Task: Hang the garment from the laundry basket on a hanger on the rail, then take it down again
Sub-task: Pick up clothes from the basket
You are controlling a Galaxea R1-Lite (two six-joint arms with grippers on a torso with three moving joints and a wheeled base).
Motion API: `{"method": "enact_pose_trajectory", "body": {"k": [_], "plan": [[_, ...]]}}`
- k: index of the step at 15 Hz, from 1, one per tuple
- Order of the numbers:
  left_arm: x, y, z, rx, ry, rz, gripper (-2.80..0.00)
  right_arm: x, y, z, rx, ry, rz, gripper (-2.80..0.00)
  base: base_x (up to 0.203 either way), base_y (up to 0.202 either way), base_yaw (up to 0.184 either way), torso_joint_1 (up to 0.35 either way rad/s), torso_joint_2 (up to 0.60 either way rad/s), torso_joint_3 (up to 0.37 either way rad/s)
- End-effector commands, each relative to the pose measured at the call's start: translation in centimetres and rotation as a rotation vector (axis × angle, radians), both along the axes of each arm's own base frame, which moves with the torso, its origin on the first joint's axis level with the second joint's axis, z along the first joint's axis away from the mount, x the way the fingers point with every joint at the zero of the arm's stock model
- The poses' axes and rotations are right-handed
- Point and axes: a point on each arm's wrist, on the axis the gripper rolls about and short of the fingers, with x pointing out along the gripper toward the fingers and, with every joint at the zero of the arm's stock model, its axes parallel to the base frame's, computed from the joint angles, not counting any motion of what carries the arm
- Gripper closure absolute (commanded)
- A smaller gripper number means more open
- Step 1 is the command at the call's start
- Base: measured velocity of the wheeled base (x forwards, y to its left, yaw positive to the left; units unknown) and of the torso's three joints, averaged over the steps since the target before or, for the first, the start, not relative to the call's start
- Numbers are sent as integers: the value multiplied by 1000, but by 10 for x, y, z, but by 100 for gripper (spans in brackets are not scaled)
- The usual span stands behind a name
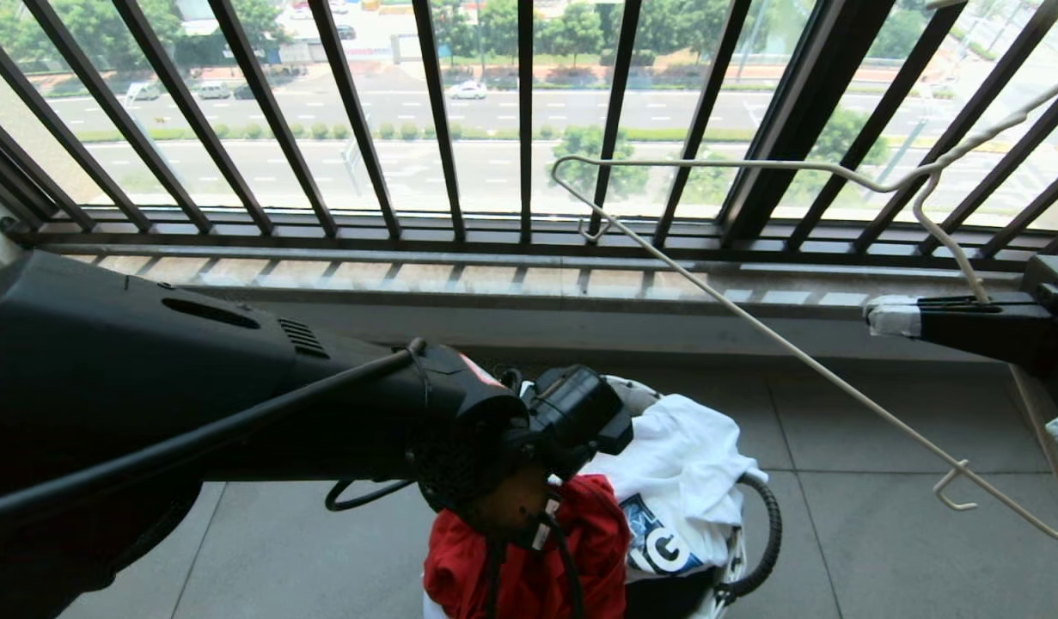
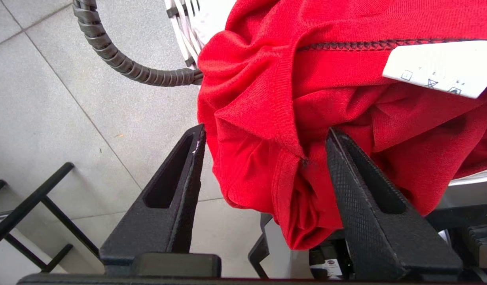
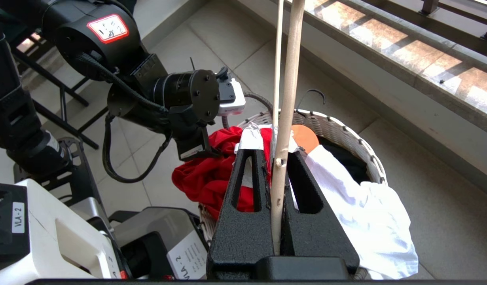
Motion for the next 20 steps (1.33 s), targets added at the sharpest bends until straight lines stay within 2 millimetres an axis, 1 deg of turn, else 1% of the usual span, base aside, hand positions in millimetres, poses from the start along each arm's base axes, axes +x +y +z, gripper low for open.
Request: {"method": "enact_pose_trajectory", "body": {"k": [1, 5, 9, 13, 16, 20], "plan": [[1, -3, -11, 35, 11, 4, -280, 1, 0, -1, 0, 1, 6, 0, 0, 0, 0, 0, 0, 0], [1, 1, -19, 107, -18, 26, -280, 2, 0, -1, 0, 4, 6, 0, 0, 0, 0, 0, 0, 0], [2, 8, -11, 132, -65, 56, -280, 3, 0, -2, 0, 7, 6, 0, 0, 0, 0, 0, 0, 0], [-4, 20, 0, 158, -103, 59, -280, 3, 0, -2, 0, 8, 6, 0, 0, 0, 0, 0, 0, 0], [-6, 22, -6, 190, -87, 44, -280, 3, 0, -2, 0, 9, 6, 0, 0, 0, 0, 0, 0, 0], [-1, 18, -19, 236, -77, 40, -280, 3, 0, -2, 0, 9, 6, 0, 0, 0, 0, 0, 0, 0]]}}
